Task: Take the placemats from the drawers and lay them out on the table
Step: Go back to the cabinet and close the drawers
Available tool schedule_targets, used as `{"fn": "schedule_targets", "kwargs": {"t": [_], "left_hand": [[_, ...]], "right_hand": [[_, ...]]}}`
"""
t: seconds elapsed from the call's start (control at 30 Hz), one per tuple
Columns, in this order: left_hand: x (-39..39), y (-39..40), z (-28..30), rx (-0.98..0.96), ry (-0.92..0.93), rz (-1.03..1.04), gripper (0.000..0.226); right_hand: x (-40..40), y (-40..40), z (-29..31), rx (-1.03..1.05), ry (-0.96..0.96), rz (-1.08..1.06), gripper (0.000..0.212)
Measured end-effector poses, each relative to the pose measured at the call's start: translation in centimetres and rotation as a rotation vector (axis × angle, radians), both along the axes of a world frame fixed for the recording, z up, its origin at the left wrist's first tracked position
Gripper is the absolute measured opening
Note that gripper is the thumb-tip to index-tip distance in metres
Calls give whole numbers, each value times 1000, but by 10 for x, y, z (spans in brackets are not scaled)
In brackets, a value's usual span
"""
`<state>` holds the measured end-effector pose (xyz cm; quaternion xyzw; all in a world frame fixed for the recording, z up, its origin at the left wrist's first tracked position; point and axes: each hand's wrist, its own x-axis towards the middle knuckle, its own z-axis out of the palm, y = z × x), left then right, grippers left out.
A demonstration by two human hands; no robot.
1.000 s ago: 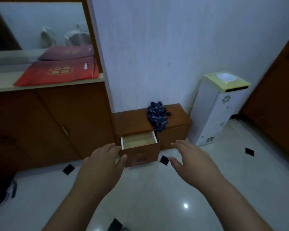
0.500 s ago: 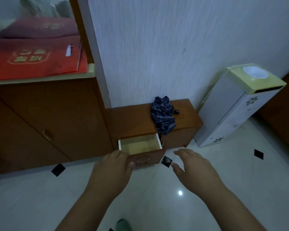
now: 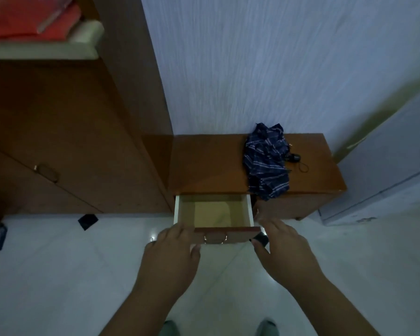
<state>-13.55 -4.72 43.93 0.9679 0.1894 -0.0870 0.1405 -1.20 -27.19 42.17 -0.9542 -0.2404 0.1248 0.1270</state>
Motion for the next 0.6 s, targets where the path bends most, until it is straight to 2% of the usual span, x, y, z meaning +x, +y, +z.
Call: {"fn": "schedule_targets", "kwargs": {"t": [0.27,0.47,0.5,0.53,0.6], "left_hand": [[33,-21,-157,-107,22,181,51],[42,-22,-236,-219,26,312,57],[46,-22,-245,-316,13,396,55],[50,-20,-254,-497,-21,553,48],[60,-16,-267,-1077,-149,1005,29]], "right_hand": [[33,-12,-161,-44,103,53,48],[34,-3,-251,-62,153,17,58],[34,0,-263,-26,227,-19,63],[35,5,-272,51,335,-97,66],[36,17,-283,290,610,-375,53]]}}
